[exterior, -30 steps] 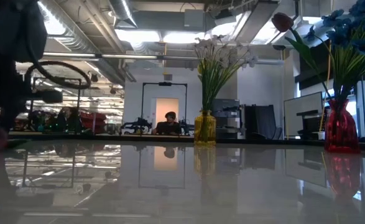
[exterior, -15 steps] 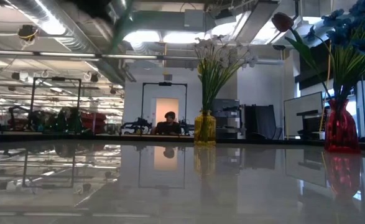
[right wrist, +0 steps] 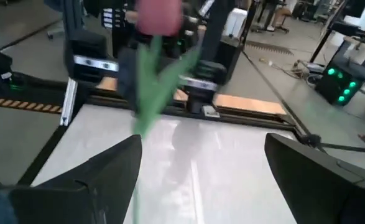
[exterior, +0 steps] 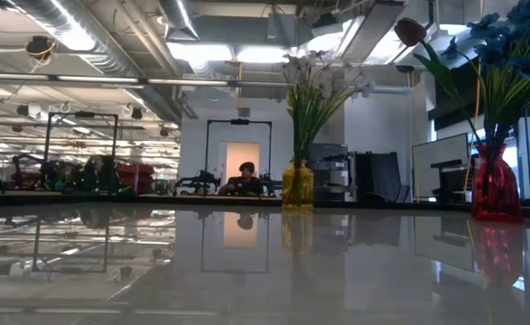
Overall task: Sort flowers into vase by color
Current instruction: Put the pink flower into the red vase
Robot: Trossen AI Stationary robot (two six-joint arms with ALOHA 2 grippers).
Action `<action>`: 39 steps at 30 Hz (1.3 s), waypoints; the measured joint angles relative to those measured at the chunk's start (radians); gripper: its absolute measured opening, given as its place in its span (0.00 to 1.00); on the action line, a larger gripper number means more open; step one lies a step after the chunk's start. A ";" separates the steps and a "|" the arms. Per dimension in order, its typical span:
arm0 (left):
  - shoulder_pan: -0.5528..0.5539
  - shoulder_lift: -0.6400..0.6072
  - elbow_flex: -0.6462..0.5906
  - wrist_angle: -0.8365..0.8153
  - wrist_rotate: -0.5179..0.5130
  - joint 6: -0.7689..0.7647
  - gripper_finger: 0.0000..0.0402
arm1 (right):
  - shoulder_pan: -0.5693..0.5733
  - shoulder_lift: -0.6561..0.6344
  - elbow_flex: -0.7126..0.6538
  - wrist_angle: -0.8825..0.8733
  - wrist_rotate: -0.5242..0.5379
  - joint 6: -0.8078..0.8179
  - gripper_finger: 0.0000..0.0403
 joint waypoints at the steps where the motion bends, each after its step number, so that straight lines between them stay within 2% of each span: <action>1: 0.011 0.002 -0.002 -0.008 -0.005 0.003 0.00 | -0.008 0.021 0.000 0.046 0.004 0.001 0.82; 5: 0.049 0.016 0.000 -0.007 0.005 0.024 0.00 | -0.042 0.069 0.001 0.200 -0.041 0.018 0.73; 11: 0.086 0.023 0.000 0.000 0.006 0.075 0.00 | -0.110 0.112 0.000 0.218 -0.164 0.105 0.55; 19: 0.123 0.023 0.000 -0.003 0.030 0.110 0.04 | -0.151 0.128 0.000 0.219 -0.183 0.132 0.33; 26: 0.142 0.019 0.000 -0.007 0.031 0.135 0.16 | -0.159 0.128 0.000 0.218 -0.181 0.113 0.04; 30: 0.111 -0.046 0.000 -0.050 -0.046 0.214 0.26 | -0.156 0.097 0.000 0.199 -0.173 0.101 0.05; 33: 0.069 -0.143 0.001 -0.170 -0.104 0.258 0.33 | -0.156 0.008 0.000 0.179 -0.167 0.078 0.04; 39: -0.012 -0.308 0.001 -0.402 -0.112 0.155 0.38 | -0.198 -0.235 0.000 0.155 -0.092 -0.024 0.03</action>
